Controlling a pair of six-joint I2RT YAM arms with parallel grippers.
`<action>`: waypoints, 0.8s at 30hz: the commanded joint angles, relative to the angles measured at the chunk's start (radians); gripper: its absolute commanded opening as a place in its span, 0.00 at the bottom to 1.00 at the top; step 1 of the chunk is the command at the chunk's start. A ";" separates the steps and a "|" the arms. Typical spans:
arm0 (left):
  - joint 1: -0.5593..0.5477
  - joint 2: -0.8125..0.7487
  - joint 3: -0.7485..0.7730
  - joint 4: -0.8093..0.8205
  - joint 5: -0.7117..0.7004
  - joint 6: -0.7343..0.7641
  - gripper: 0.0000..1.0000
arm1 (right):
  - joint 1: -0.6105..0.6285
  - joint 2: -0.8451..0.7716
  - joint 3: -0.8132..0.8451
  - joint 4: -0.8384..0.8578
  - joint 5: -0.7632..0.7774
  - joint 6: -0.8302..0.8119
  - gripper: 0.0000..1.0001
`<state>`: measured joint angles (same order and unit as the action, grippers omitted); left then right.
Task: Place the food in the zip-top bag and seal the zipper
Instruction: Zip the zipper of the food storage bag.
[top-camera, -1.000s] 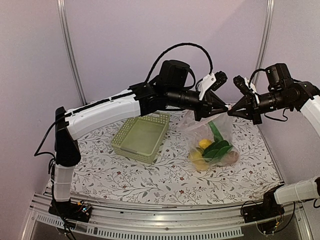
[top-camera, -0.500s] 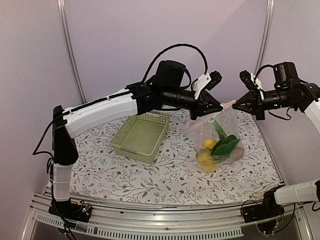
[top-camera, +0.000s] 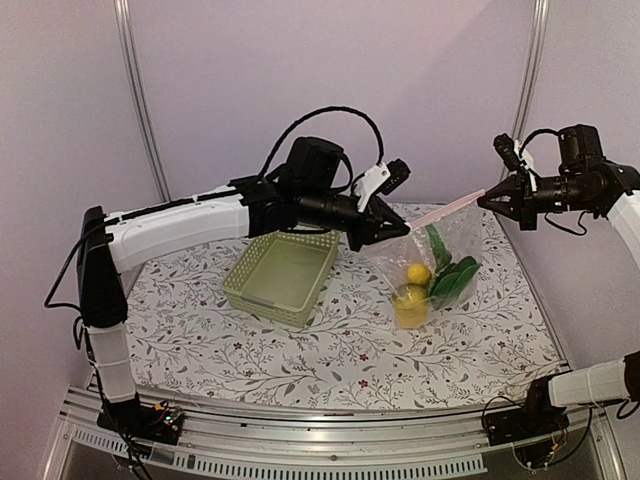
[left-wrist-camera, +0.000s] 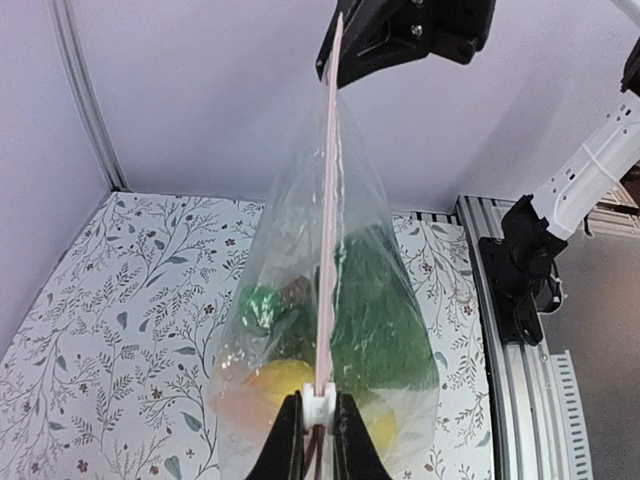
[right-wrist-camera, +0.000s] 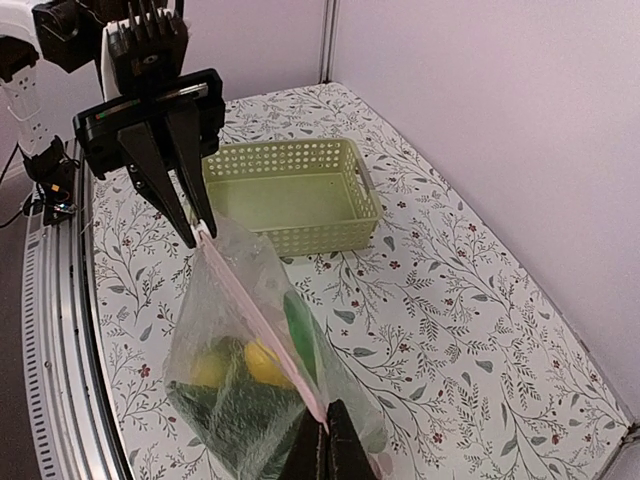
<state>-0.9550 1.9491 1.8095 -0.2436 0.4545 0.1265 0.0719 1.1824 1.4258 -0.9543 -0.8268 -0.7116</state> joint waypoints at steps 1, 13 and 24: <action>0.056 -0.042 -0.087 -0.042 -0.032 -0.007 0.04 | -0.058 0.009 0.028 0.072 -0.006 -0.009 0.00; 0.103 -0.085 -0.216 -0.013 -0.026 -0.012 0.05 | -0.105 0.052 0.021 0.103 -0.012 0.010 0.00; 0.131 -0.090 -0.253 -0.015 -0.010 -0.016 0.04 | -0.111 0.068 0.019 0.122 -0.012 0.030 0.00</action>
<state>-0.8616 1.8805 1.5883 -0.1925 0.4557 0.1184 -0.0113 1.2518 1.4258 -0.8989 -0.8448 -0.6998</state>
